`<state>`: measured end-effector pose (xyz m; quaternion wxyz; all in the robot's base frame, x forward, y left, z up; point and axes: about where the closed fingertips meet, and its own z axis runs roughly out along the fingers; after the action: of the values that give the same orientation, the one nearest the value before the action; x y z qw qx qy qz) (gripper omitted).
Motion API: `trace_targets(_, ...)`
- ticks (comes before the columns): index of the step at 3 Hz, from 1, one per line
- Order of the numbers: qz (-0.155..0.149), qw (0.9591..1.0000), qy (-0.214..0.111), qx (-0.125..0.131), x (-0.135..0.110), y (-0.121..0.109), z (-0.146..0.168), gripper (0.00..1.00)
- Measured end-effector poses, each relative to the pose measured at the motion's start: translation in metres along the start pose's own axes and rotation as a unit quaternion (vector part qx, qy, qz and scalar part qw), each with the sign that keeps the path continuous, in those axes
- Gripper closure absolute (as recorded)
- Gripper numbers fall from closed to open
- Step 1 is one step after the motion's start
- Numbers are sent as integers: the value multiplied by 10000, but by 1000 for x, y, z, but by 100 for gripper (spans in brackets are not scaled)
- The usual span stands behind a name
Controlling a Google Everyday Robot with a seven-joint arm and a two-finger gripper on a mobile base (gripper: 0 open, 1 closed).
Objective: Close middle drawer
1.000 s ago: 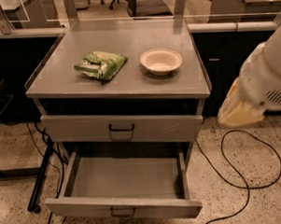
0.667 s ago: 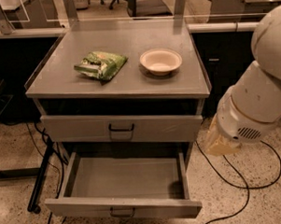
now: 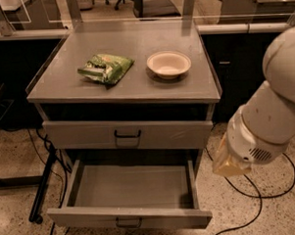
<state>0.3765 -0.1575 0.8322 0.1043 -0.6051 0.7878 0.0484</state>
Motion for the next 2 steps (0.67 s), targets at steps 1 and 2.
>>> trace_targets(1,265,9978,-164,-582,17,36,72,100)
trace_targets(2,396,9949,-212,-906,21,49,125,100)
